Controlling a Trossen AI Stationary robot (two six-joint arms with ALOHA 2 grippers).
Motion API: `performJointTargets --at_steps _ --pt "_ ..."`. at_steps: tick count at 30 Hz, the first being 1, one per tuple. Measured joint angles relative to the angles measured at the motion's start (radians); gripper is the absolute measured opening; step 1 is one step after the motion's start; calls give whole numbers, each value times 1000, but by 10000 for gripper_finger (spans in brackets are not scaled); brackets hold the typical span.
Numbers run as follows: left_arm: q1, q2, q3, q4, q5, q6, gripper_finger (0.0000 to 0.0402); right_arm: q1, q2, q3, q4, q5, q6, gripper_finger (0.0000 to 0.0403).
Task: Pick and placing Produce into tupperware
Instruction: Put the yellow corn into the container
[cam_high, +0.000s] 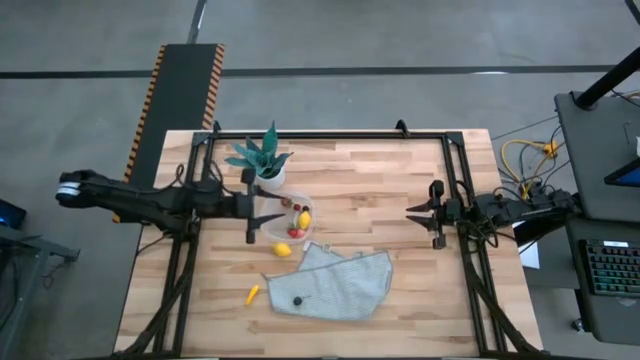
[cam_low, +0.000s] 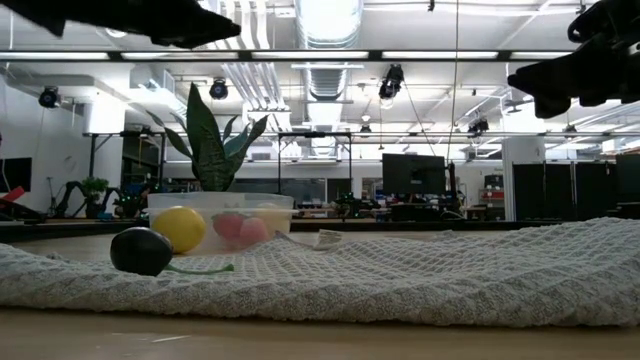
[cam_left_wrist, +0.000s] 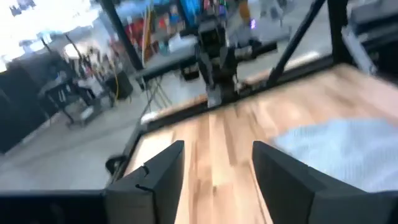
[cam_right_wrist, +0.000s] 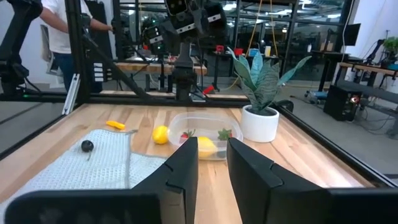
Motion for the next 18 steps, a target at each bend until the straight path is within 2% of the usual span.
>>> performJointTargets --at_steps 4,7,12,18 --pt "-22 26 150 -327 -111 -24 212 0 0 0 0 0 0 71" --pt "-39 52 273 -570 -140 -192 226 0 0 0 0 1 -6 71" --pt "-84 112 421 -871 -88 -536 228 0 0 0 -1 1 -1 75" --pt "-176 224 490 -1020 22 -904 228 0 0 0 -1 1 0 69"
